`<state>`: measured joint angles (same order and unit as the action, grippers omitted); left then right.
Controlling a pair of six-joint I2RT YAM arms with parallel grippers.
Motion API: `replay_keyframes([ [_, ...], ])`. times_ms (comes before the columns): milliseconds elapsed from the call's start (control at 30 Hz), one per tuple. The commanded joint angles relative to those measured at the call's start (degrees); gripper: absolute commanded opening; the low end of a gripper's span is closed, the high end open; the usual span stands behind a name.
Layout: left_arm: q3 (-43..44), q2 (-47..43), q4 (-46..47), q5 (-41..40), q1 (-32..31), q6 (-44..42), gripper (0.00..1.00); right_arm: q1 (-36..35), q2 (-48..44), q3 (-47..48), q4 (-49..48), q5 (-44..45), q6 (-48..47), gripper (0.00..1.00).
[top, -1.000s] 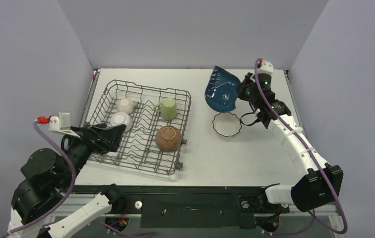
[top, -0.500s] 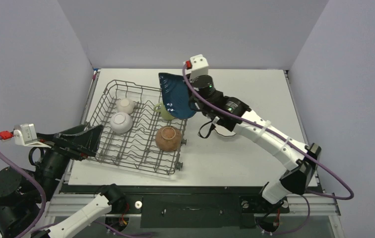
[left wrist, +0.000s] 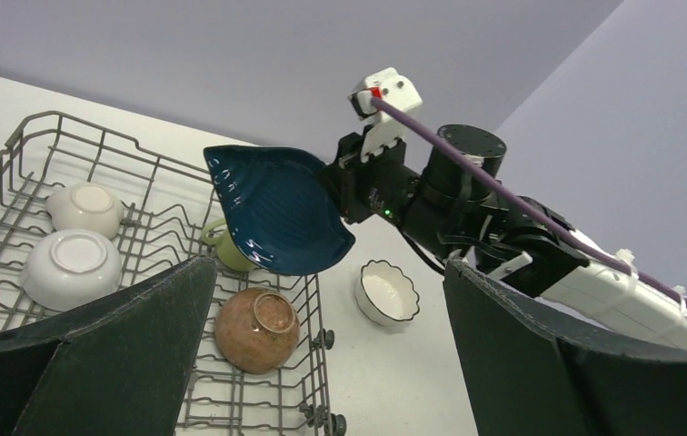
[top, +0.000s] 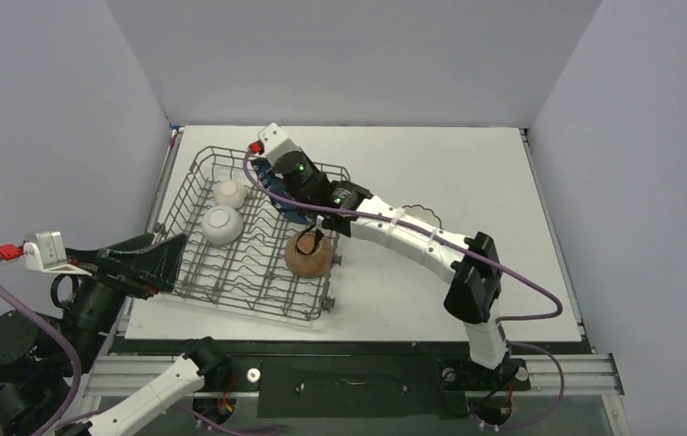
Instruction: Load the mixed dishes into the dish rack
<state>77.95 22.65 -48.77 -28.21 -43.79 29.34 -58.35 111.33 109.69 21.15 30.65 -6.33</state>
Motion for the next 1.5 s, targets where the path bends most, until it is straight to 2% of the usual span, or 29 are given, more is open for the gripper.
replay_keyframes([
  [0, 0.8, -0.5, -0.7, 0.4, 0.1, -0.2, 0.96, -1.2, 1.8, 7.3, -11.9, 3.3, -9.2, 0.0],
  [267, 1.0, -0.8, -1.6, 0.1, 0.0, -0.5, 0.96, -2.7, 12.2, 15.7, -14.3, 1.7, -17.7, 0.0],
  [433, 1.0, -1.6, -1.7, -0.7, -0.2, -0.8, 0.96, -4.9, 15.5, 15.4, -19.9, 2.2, -25.1, 0.0],
  [600, 0.9, -1.7, -2.2, -0.6, -0.6, -0.6, 0.96, -6.1, 19.2, 17.7, -20.6, 2.4, -30.0, 0.0],
  [633, 0.9, -1.9, 7.4, -0.6, -0.7, -0.6, 0.96, -6.2, 19.3, 16.9, -22.5, 2.3, -31.3, 0.0],
  [667, 0.9, -1.8, 0.1, -0.7, -0.7, -0.6, 0.96, -6.4, 19.4, 16.4, -23.6, 1.8, -32.0, 0.0],
  [900, 1.0, -2.2, -2.4, -1.3, -1.5, -0.9, 0.96, -6.5, 22.4, 15.1, -26.9, -0.4, -37.6, 0.0],
  [1100, 1.5, -2.0, -3.0, -2.1, -2.2, -1.0, 0.96, -6.4, 23.2, 12.6, -28.9, -3.5, -40.7, 0.0],
  [1467, 0.7, -2.5, -3.0, -3.1, -3.3, -0.4, 0.96, -6.0, 22.7, 7.5, -29.9, -8.2, -38.1, 0.0],
])
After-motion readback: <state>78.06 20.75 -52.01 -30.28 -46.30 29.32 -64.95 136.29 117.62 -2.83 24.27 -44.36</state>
